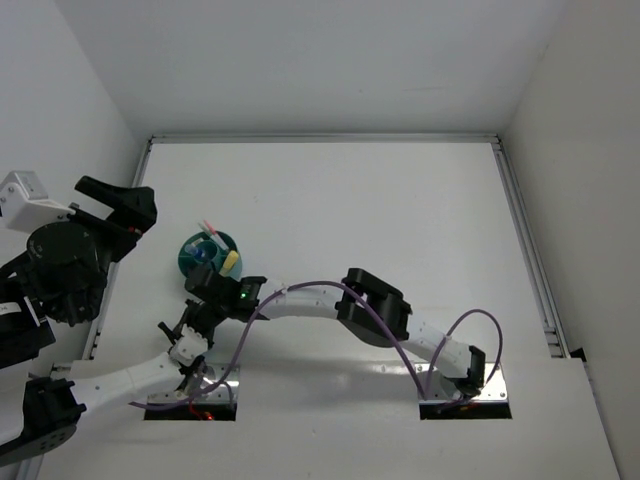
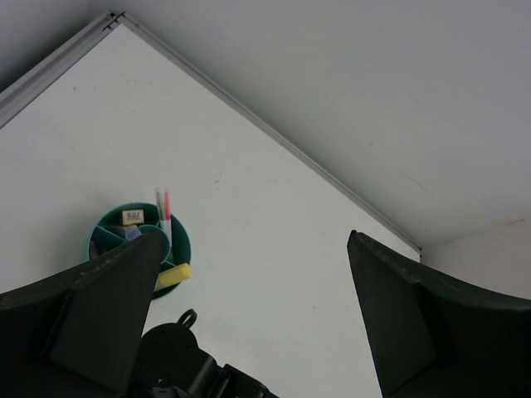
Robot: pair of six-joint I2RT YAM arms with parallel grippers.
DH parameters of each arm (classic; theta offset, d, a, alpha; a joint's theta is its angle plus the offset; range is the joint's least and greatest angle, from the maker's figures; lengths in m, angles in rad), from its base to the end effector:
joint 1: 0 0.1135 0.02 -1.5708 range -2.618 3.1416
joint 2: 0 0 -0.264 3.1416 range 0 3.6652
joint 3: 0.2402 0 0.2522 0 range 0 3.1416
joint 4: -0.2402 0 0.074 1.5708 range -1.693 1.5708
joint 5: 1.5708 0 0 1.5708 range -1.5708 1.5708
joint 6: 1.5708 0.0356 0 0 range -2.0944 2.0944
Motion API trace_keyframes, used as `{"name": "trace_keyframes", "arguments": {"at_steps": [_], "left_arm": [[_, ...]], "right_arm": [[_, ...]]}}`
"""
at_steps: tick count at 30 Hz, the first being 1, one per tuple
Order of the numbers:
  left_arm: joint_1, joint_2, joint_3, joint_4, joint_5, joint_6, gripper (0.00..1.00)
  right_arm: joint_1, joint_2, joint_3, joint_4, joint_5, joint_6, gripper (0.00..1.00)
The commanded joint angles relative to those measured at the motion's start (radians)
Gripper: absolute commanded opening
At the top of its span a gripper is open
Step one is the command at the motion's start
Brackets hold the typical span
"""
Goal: Sort the stationery into containers
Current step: Grab a piece of stationery with the right arm
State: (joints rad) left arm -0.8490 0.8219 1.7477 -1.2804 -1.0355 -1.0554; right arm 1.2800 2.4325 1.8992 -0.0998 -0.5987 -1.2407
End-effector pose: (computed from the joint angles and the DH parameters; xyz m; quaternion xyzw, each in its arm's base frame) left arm 0.0402 0.0007 0.5067 -0.3547 0.6802 -0.1689 0.6188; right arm 0.1371 0.5280 0.1514 -0.8524 0.1335 0.2715 0.4265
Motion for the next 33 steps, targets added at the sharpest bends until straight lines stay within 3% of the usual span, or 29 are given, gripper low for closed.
{"name": "trace_keyframes", "arguments": {"at_steps": [1,6,12,33], "left_arm": [[0.007,-0.017,-0.005,0.006,0.015,-0.002,1.00],[0.007,-0.036,-0.005,-0.005,0.025,-0.002,1.00],[0.007,-0.046,-0.016,-0.014,0.025,-0.002,1.00],[0.007,-0.036,-0.047,0.013,0.034,0.017,1.00]], "right_arm": [[0.007,0.000,0.057,0.126,0.027,0.133,0.03],[0.007,0.013,0.046,0.126,0.016,0.168,0.03],[-0.016,0.040,0.064,0.061,-0.107,0.201,0.03],[-0.064,-0.015,-0.129,0.091,-0.237,0.192,0.03]]}}
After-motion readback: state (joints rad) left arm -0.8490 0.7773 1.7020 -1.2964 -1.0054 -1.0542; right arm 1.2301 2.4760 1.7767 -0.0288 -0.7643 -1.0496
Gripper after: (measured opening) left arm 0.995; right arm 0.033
